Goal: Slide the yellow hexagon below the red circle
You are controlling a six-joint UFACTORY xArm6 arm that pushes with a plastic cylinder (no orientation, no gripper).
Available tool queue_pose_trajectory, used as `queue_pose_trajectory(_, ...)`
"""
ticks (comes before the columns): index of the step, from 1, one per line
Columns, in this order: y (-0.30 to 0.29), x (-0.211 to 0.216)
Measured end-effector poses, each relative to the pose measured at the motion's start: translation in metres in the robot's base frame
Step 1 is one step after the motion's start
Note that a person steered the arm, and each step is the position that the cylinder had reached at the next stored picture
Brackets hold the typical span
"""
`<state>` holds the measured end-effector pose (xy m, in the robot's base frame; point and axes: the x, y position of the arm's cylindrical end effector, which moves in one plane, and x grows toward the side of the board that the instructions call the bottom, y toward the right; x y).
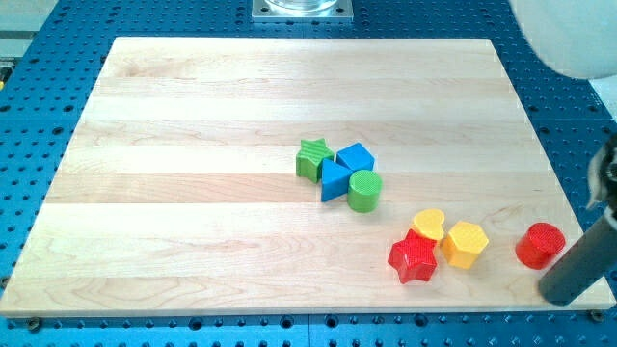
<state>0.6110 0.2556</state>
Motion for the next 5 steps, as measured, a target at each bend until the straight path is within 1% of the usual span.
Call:
queue_pose_trajectory(2, -0.014, -0.105)
queue_pose_trajectory(4, -0.004, -0.114)
queue_pose_trajectory(5, 0.002, -0.092)
